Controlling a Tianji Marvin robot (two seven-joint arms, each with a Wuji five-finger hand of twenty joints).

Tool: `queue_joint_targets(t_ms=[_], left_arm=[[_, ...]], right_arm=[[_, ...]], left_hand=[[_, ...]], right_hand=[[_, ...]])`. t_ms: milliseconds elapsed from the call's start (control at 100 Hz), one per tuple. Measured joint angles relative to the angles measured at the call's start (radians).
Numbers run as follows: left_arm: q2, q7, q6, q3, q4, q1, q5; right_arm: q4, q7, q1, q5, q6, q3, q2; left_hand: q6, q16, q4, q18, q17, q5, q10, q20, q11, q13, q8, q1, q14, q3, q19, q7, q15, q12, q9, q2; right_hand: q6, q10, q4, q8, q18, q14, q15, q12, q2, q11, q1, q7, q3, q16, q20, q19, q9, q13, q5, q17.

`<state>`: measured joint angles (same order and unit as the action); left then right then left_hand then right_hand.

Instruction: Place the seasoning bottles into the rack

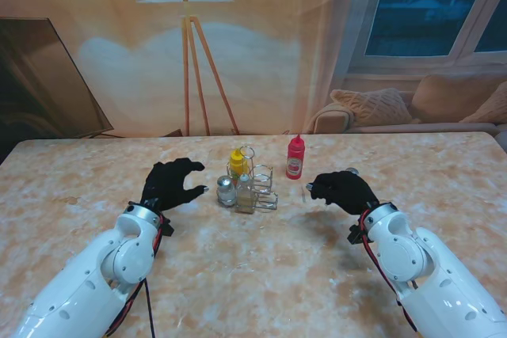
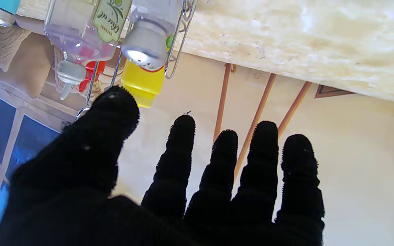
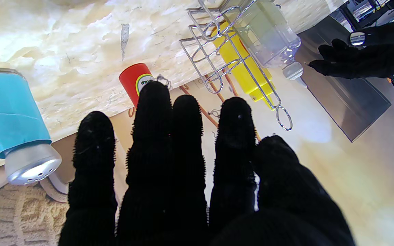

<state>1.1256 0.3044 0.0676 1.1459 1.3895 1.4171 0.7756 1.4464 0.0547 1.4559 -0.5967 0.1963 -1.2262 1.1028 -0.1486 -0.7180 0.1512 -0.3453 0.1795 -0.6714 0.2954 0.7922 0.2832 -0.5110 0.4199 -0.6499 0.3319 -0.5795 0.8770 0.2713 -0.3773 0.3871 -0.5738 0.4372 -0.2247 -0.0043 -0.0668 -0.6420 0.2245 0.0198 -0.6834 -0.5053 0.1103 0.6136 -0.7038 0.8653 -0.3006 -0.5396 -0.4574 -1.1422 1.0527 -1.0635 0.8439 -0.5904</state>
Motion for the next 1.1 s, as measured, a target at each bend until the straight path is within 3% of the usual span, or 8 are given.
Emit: queue_joint_targets(t_ms=[190,350,660,860,1010,1100], left_arm=[[0.010,-0.009,-0.003,-0.002,-0.014,0.000,-0.085],[0.012,-0.015,-0.008,-0.003,-0.019,-0.002,-0.038],[0.010,-0.013,-0.016,-0.006,-0.028,-0.006,-0.038],[0.011,-0.011,-0.019,-0.003,-0.028,-0.006,-0.047],[0.012,-0.003,-0.020,0.001,-0.028,-0.005,-0.045],[0.012,0.004,-0.021,0.003,-0.030,-0.005,-0.044]], right_arm=[[-0.001,0.000,-0.001,-0.001,0.000,0.001,0.000],[-0.004,-0.002,-0.003,0.002,-0.002,0.006,0.000],[-0.007,-0.058,-0.039,0.019,-0.001,0.005,-0.001],[-0.022,-0.087,-0.119,0.040,0.003,0.019,-0.006],[-0.045,-0.089,-0.181,0.041,0.003,0.030,-0.006],[-0.055,-0.086,-0.207,0.036,0.006,0.031,-0.005]], left_hand=[[-0.003,0.000,0.000,-0.002,-0.006,-0.012,0.011,0.000,0.000,0.000,0.000,-0.012,0.010,0.000,0.000,0.000,0.000,0.000,0.000,-0.014],[-0.003,0.000,0.000,-0.002,-0.009,-0.012,0.011,0.000,0.000,0.000,0.000,-0.012,0.010,0.000,-0.002,0.000,0.000,0.000,0.000,-0.011],[-0.003,0.000,0.000,-0.002,-0.009,-0.012,0.011,0.000,-0.002,0.001,0.000,-0.012,0.010,0.000,-0.002,0.000,0.000,0.000,0.000,-0.011],[-0.003,0.000,0.000,-0.002,-0.009,-0.011,0.011,0.000,-0.002,0.001,0.000,-0.012,0.010,0.000,-0.002,-0.002,0.000,0.000,0.000,-0.011],[-0.003,0.000,0.000,-0.002,-0.009,-0.011,0.011,0.000,-0.002,0.001,0.000,-0.012,0.010,0.000,-0.002,-0.012,0.000,0.000,0.000,-0.011],[-0.003,0.000,0.000,-0.002,-0.009,-0.011,0.011,0.000,-0.002,0.001,0.000,-0.012,0.010,0.000,-0.002,-0.012,0.000,0.000,0.000,-0.011]], right_hand=[[0.000,0.000,0.000,0.000,0.000,0.000,0.000,0.000,0.000,0.000,0.000,0.000,0.000,0.000,0.000,0.000,0.000,0.000,0.000,0.000],[0.000,0.000,0.000,0.000,0.000,0.000,0.000,0.000,0.000,0.000,0.000,0.000,0.000,0.000,0.000,0.000,0.000,0.000,0.000,0.000],[0.000,0.000,0.000,0.000,0.000,0.000,0.000,0.000,0.000,0.000,0.000,0.000,0.000,0.000,0.000,0.000,0.000,0.000,0.000,0.000],[0.040,0.000,0.000,0.094,0.000,0.000,0.080,0.000,0.016,-0.051,0.000,-0.051,-0.013,0.002,0.000,0.001,-0.001,0.005,-0.018,0.000],[0.063,0.001,0.000,0.120,-0.019,0.000,0.144,0.001,0.041,-0.078,0.000,-0.065,-0.040,0.032,0.018,0.018,-0.002,0.012,-0.045,0.000],[0.077,0.002,-0.010,0.153,-0.042,0.000,0.225,0.050,0.075,-0.131,0.001,-0.069,-0.074,0.078,0.047,0.062,-0.065,0.063,-0.108,0.013]])
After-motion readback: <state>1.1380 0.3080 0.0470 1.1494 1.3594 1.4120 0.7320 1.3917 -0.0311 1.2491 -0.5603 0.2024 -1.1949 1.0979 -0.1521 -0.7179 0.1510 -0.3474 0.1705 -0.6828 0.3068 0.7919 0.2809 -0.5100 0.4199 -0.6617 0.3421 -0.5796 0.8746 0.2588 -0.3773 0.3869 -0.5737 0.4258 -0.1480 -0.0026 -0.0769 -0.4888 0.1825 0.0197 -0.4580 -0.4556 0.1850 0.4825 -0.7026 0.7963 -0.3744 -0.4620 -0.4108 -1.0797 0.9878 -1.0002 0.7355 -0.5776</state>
